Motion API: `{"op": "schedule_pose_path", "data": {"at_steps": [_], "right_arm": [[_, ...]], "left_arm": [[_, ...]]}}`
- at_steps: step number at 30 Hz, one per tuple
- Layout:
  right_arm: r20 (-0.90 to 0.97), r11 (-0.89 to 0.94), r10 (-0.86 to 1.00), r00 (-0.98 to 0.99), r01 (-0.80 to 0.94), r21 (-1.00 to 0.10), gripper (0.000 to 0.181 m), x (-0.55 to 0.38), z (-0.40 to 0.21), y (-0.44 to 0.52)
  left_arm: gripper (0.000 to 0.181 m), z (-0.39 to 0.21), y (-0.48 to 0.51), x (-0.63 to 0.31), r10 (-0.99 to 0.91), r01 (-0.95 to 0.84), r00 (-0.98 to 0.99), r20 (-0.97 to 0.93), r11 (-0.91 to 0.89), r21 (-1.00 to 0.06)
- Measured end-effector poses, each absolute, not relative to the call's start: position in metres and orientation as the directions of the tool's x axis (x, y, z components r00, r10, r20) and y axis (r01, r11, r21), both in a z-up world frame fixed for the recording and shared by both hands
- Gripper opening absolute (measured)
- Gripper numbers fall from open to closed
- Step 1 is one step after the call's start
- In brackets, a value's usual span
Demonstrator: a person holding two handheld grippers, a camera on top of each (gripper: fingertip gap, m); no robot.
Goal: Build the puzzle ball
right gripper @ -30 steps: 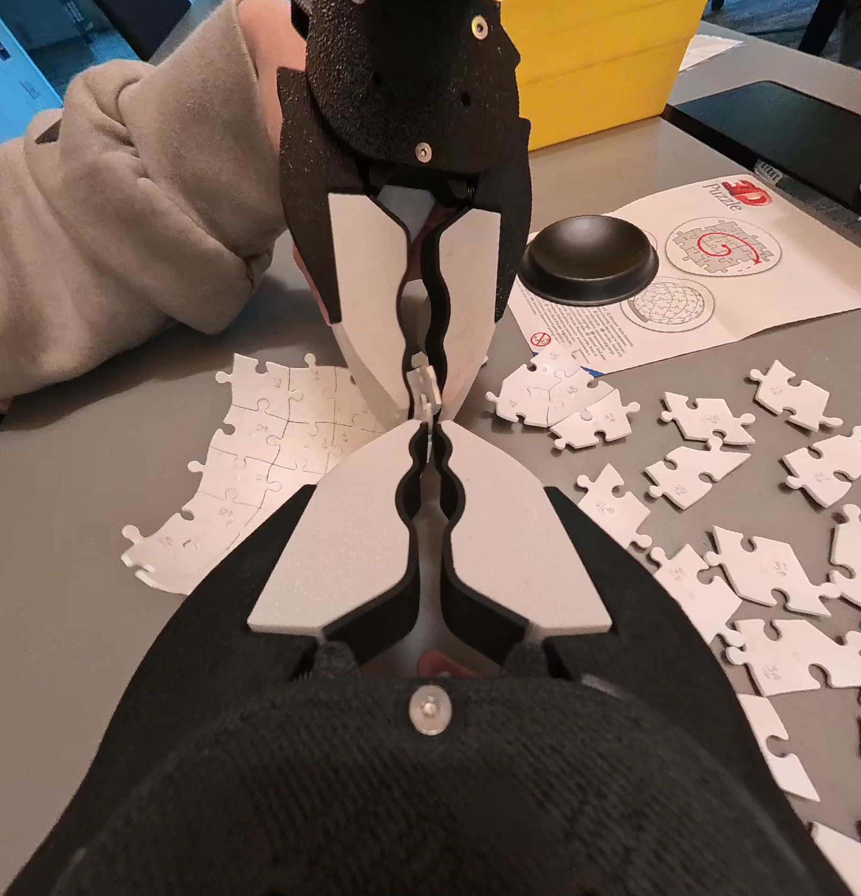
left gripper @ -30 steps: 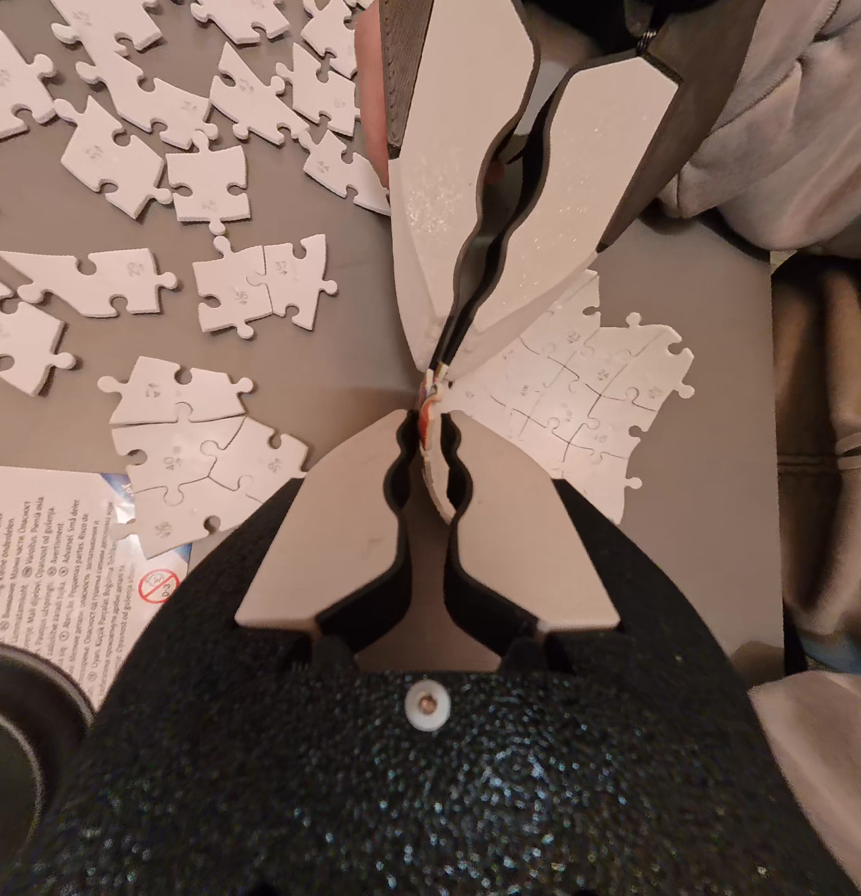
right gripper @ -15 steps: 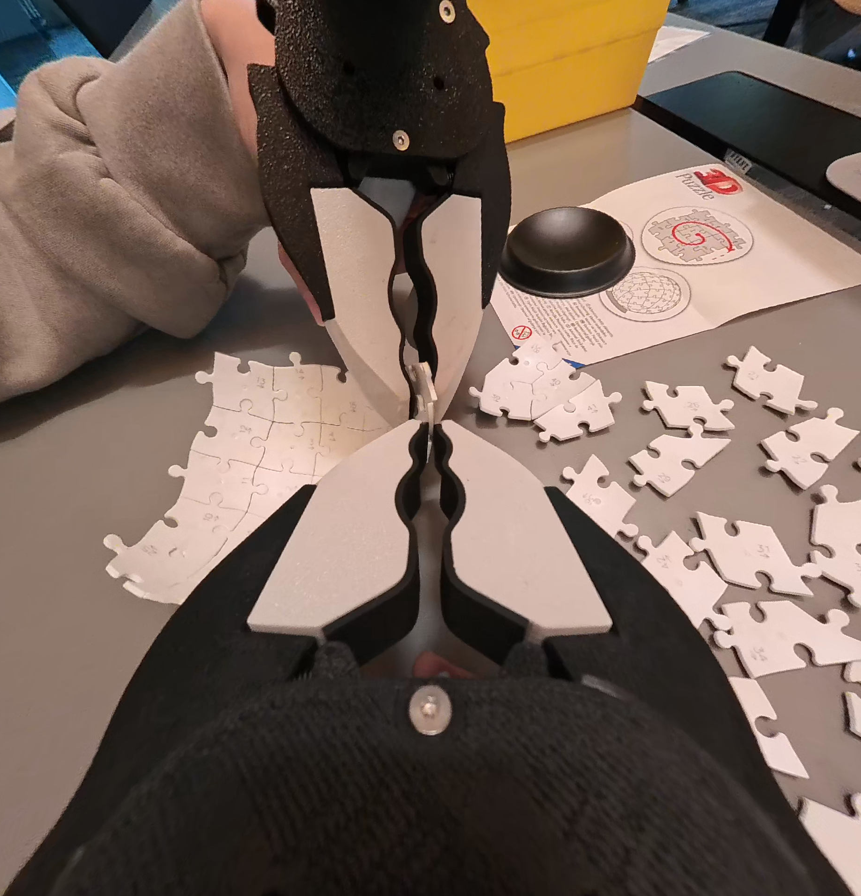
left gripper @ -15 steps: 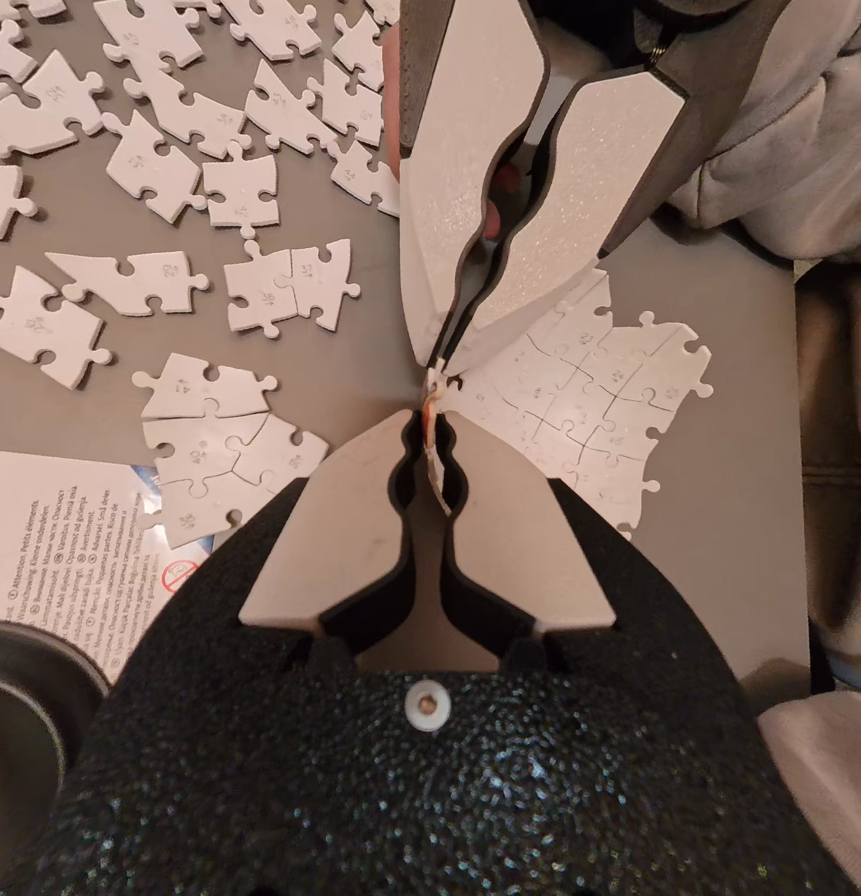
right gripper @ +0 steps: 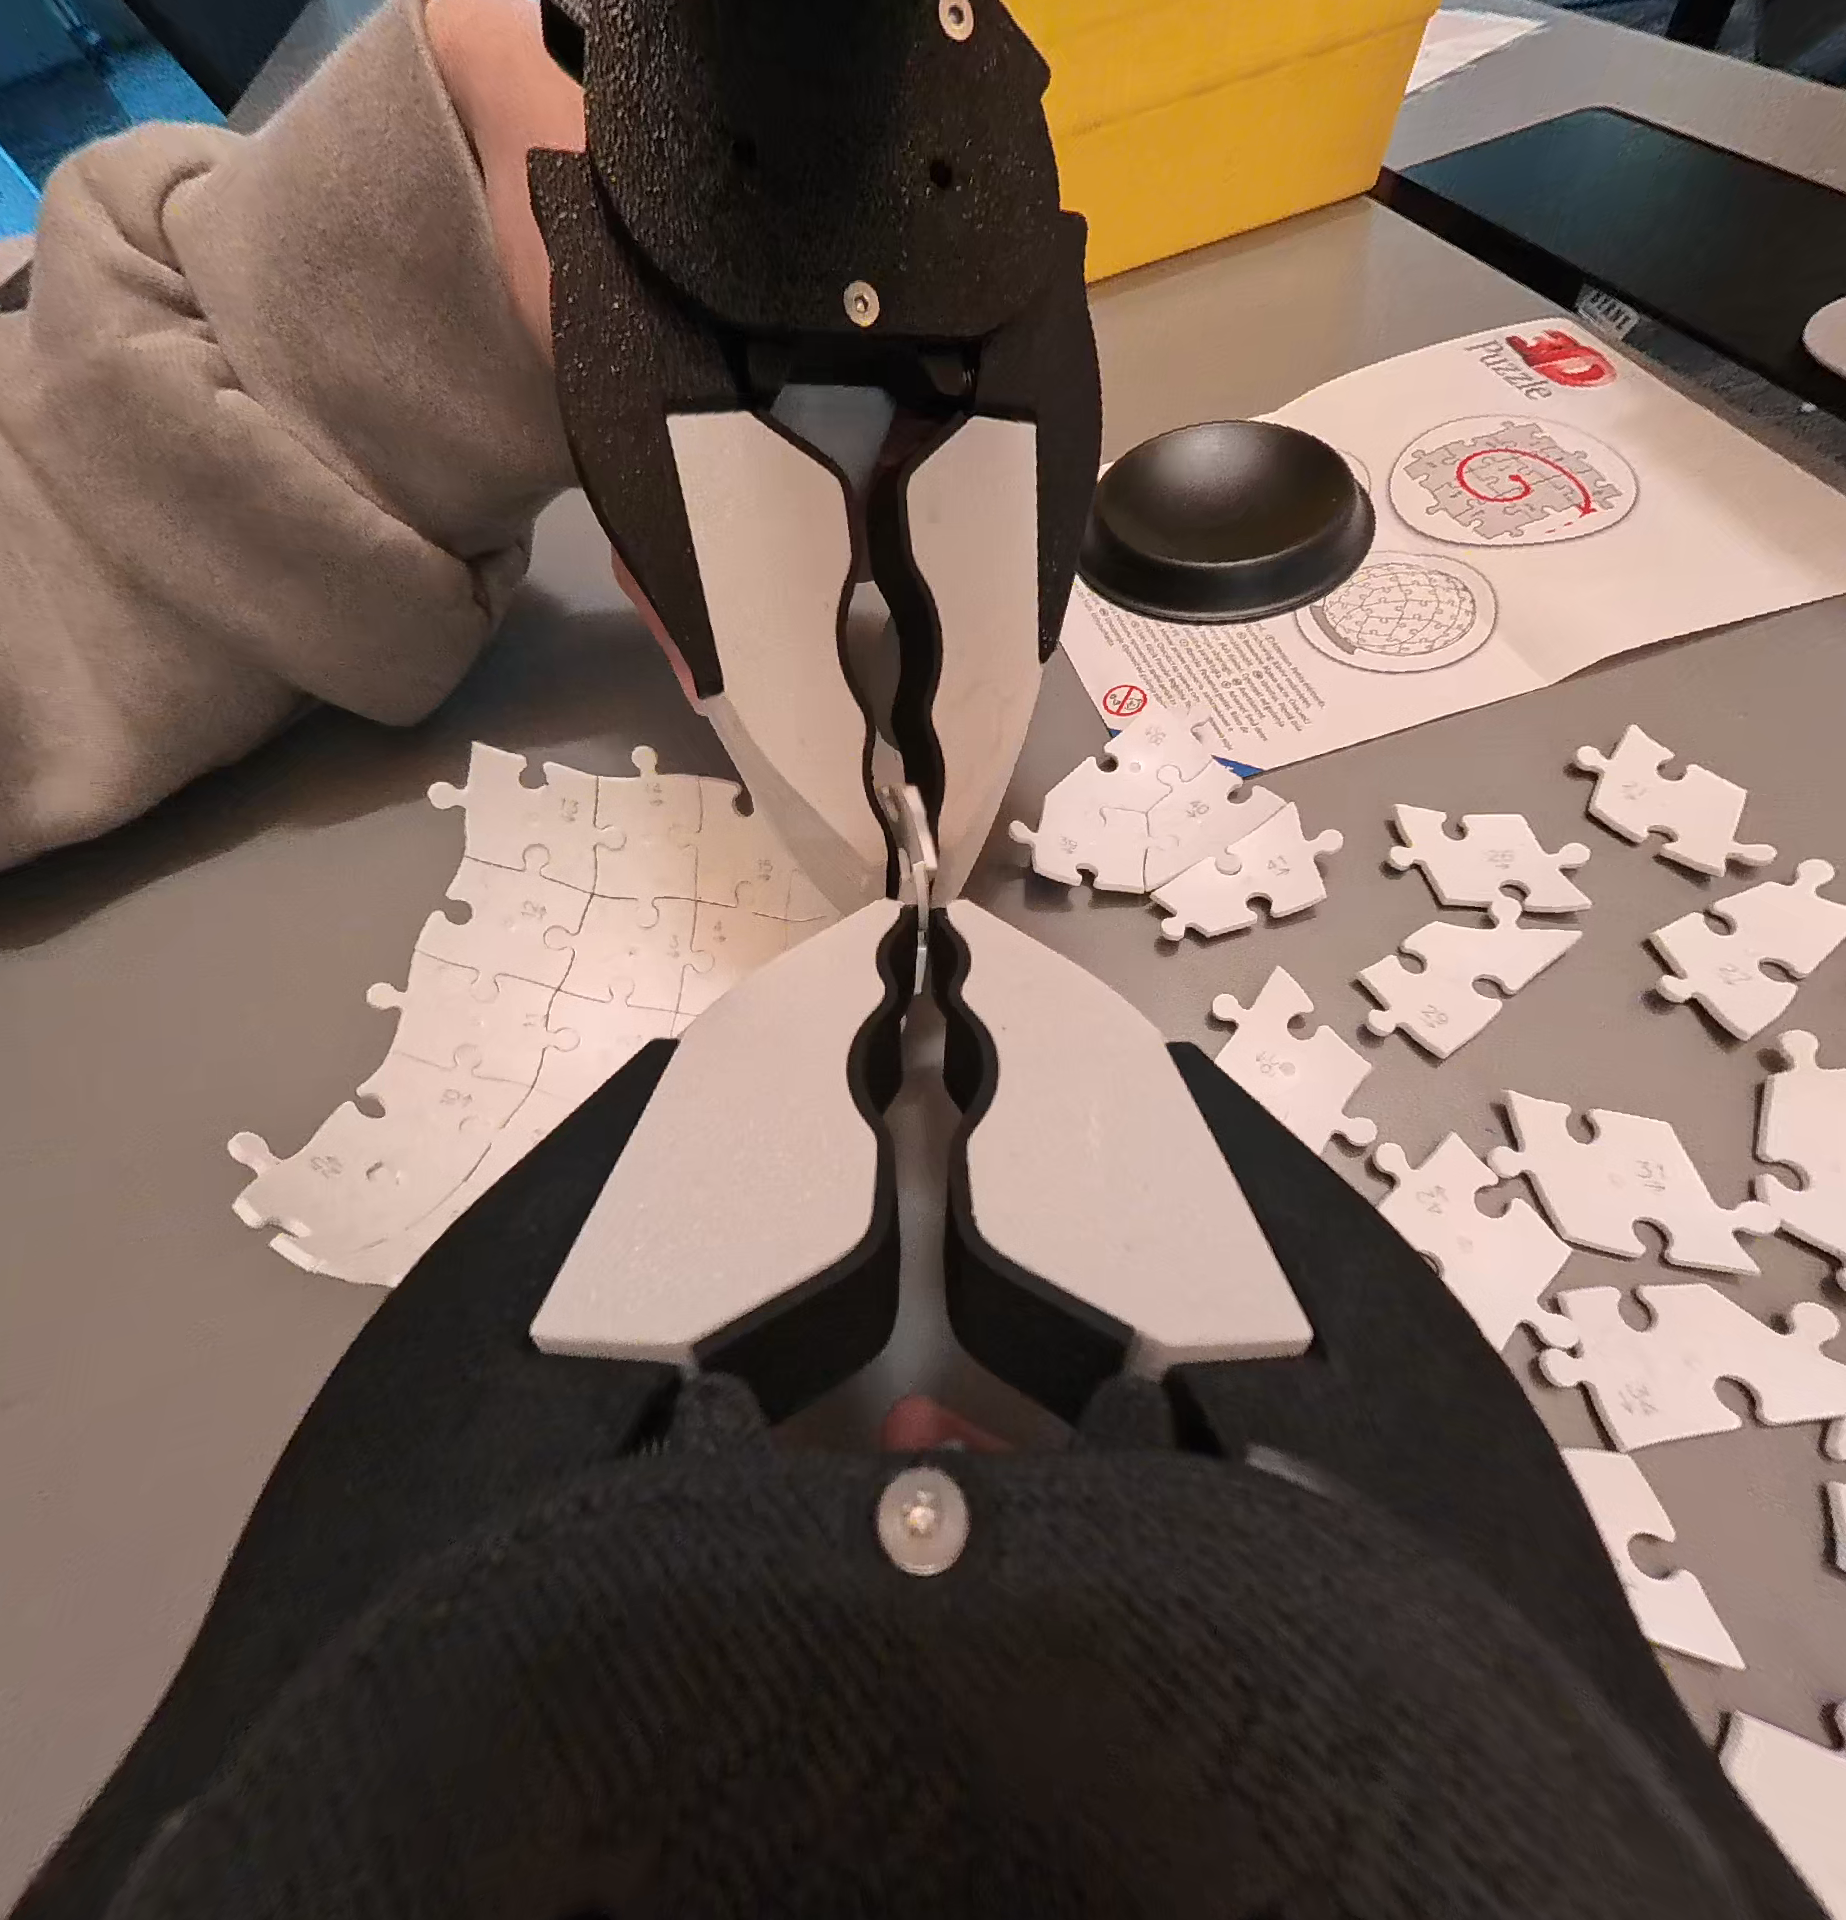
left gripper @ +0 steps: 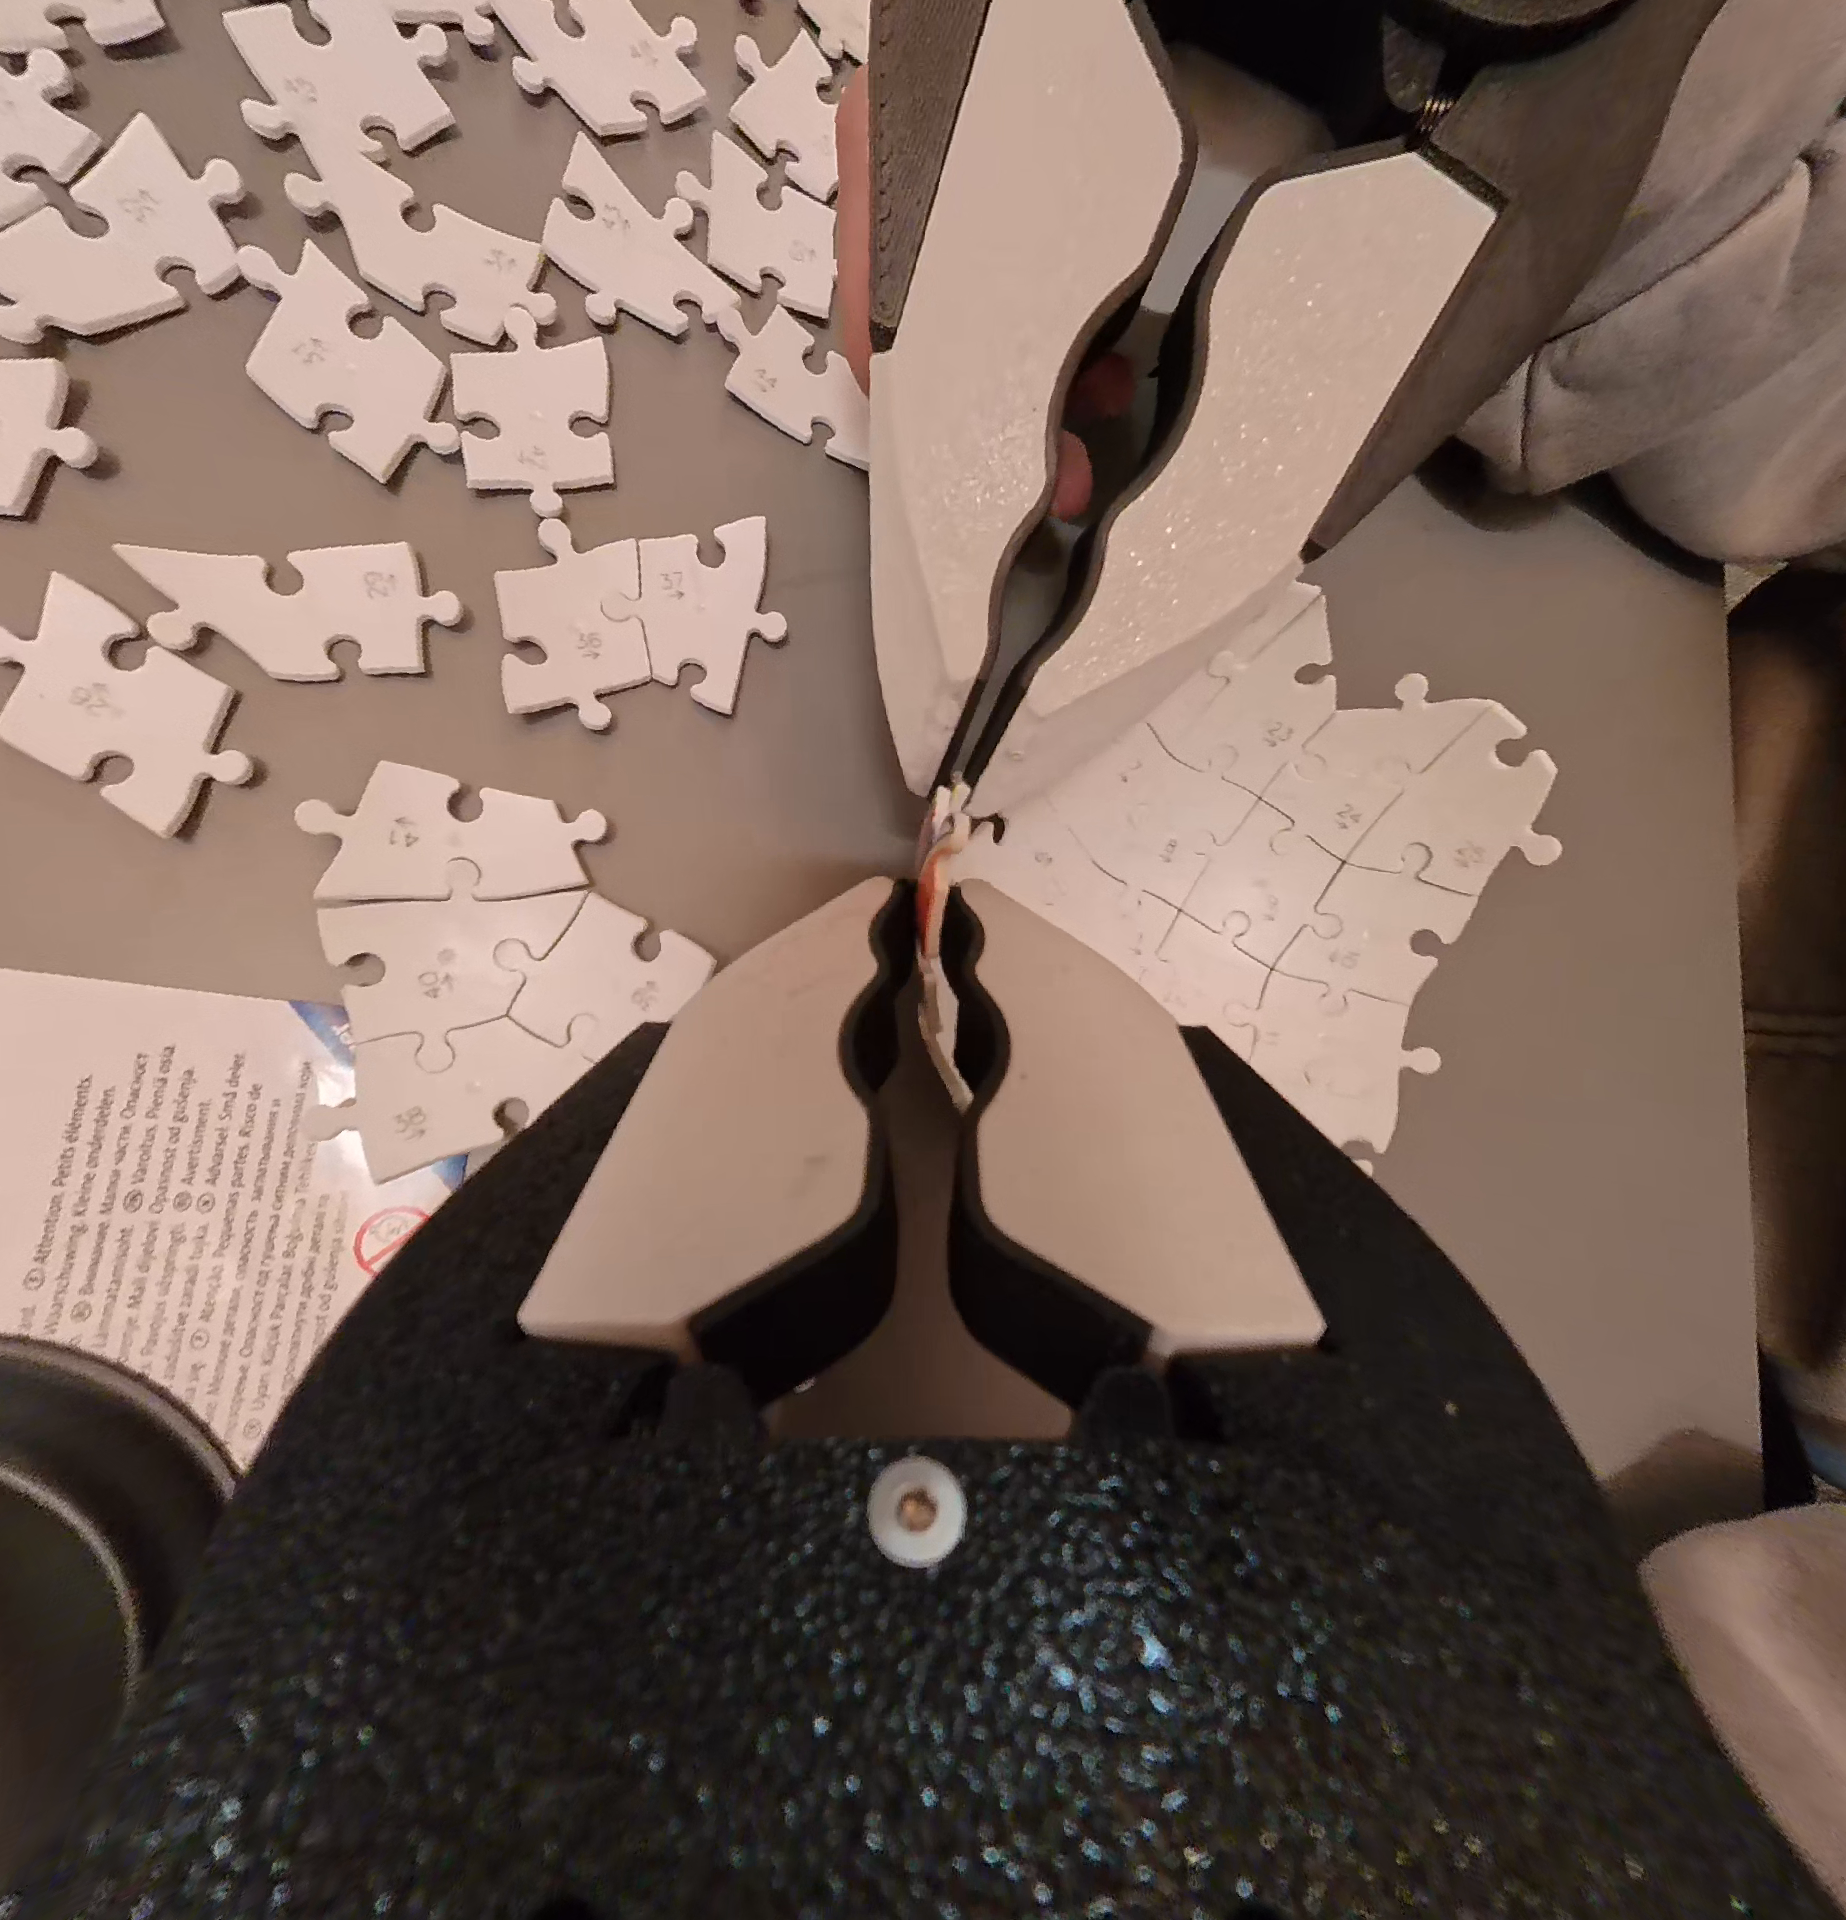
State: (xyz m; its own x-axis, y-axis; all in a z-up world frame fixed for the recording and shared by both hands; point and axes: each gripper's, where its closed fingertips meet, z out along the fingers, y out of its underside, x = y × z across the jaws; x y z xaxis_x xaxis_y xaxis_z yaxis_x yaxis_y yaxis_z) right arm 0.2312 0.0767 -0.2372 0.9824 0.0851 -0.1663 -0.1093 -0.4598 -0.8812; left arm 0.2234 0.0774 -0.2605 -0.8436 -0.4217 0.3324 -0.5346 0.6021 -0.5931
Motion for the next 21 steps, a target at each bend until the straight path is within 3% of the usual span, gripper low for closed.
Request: {"op": "schedule_pose_path", "data": {"at_steps": [9,21], "right_arm": [[-0.093,-0.496,0.089,0.992,-0.037,-0.867,0.003,0.2330,-0.2381,0.0775],[-0.159,-0.516,0.078,0.984,-0.096,-0.851,0.003,0.2329,-0.2386,0.0777]], "left_arm": [[0.004,-0.2602,0.0774,0.2229,-0.421,-0.546,-0.837,0.350,0.593,-0.591],[0.004,-0.2601,0.0786,0.2229,-0.419,-0.554,-0.832,0.365,0.580,-0.597]]}}
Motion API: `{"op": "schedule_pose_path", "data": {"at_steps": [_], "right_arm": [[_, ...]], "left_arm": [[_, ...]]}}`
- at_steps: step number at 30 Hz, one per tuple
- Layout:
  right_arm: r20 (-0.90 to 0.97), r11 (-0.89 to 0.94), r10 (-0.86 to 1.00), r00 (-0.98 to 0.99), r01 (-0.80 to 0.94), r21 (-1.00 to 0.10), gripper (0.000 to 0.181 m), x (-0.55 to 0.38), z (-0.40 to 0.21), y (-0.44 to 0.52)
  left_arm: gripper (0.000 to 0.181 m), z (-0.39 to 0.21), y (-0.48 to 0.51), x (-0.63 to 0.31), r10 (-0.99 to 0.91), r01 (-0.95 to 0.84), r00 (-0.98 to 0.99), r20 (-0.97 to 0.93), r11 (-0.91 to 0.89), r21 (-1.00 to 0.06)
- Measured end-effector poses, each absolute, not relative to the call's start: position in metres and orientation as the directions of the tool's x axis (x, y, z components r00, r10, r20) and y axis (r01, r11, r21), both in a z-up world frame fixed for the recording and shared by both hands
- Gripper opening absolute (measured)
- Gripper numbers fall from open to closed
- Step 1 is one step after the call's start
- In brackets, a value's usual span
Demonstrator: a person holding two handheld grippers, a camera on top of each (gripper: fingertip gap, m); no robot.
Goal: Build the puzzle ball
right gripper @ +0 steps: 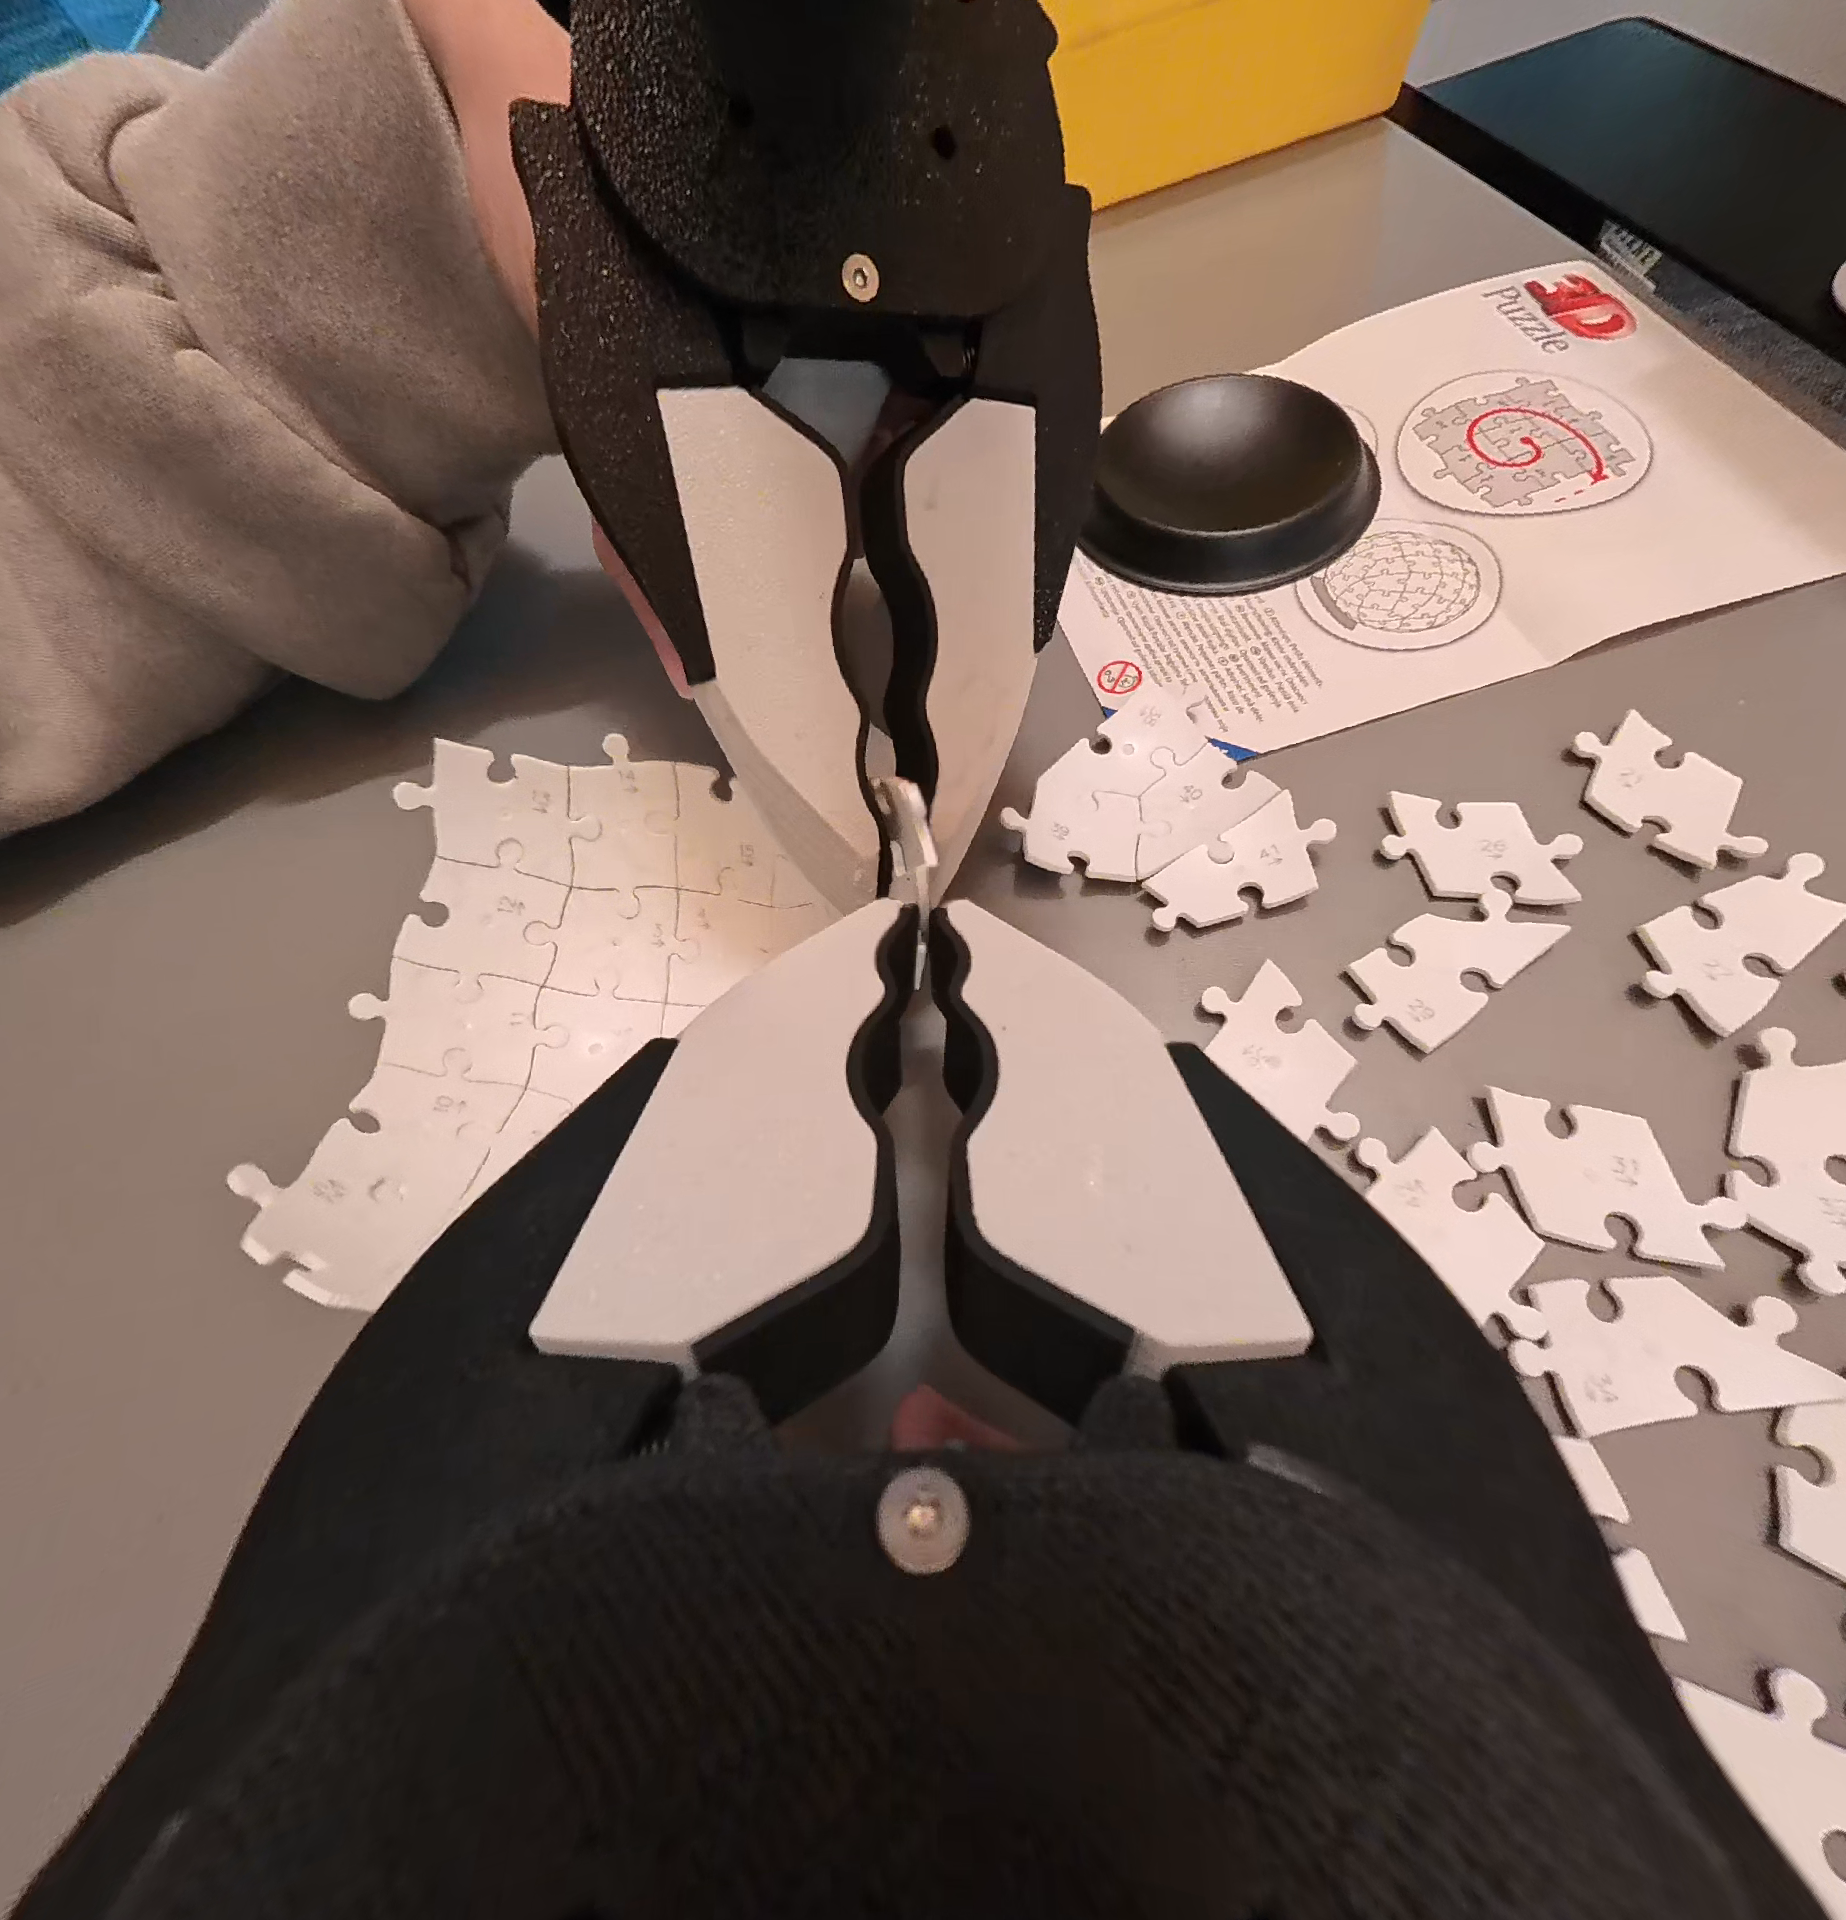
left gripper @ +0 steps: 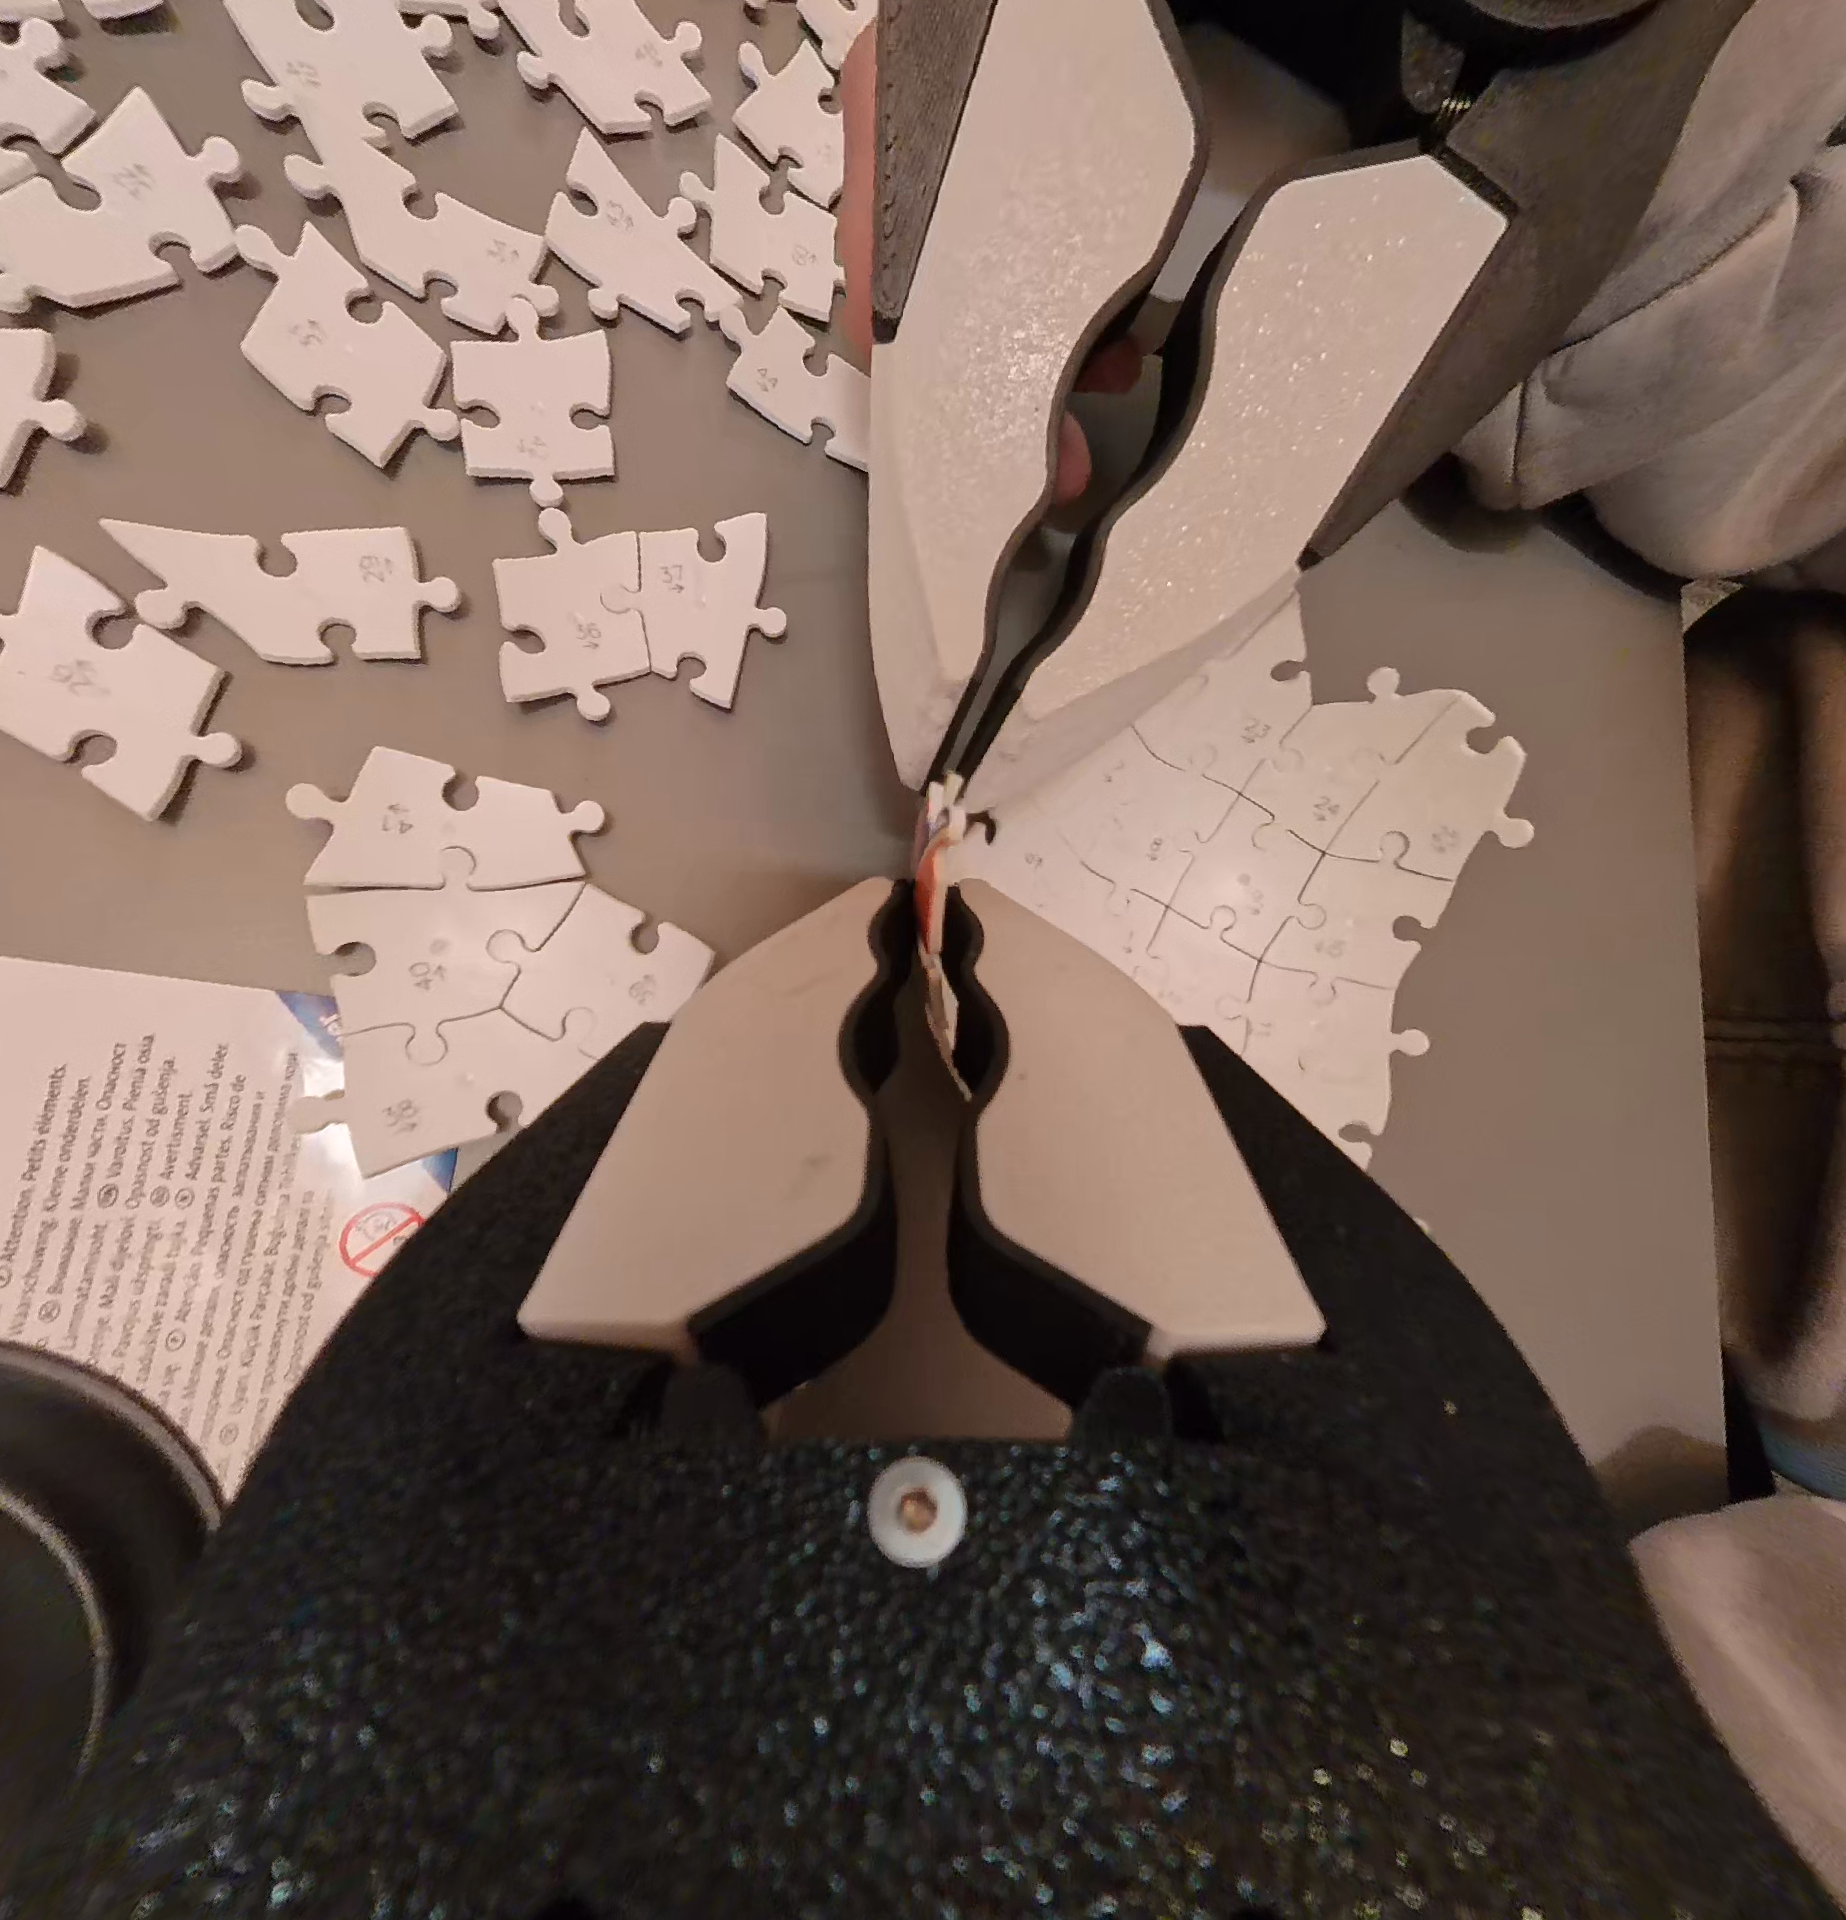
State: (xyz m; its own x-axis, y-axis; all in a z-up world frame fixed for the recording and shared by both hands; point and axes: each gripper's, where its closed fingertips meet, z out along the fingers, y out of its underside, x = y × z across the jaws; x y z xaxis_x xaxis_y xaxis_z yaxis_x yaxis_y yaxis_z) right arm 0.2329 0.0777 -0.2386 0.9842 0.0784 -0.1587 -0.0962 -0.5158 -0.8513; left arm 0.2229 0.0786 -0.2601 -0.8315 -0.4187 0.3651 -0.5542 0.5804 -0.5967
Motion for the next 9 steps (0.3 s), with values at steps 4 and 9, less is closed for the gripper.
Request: {"op": "schedule_pose_path", "data": {"at_steps": [4,9], "right_arm": [[-0.166,-0.511,0.075,0.983,-0.105,-0.853,0.002,0.2340,-0.2377,0.0764],[-0.154,-0.517,0.073,0.985,-0.095,-0.851,0.003,0.2348,-0.2395,0.0755]], "left_arm": [[0.004,-0.2585,0.0781,0.2233,-0.415,-0.556,-0.830,0.372,0.570,-0.605],[0.005,-0.2590,0.0778,0.2233,-0.413,-0.549,-0.835,0.365,0.573,-0.608]]}}
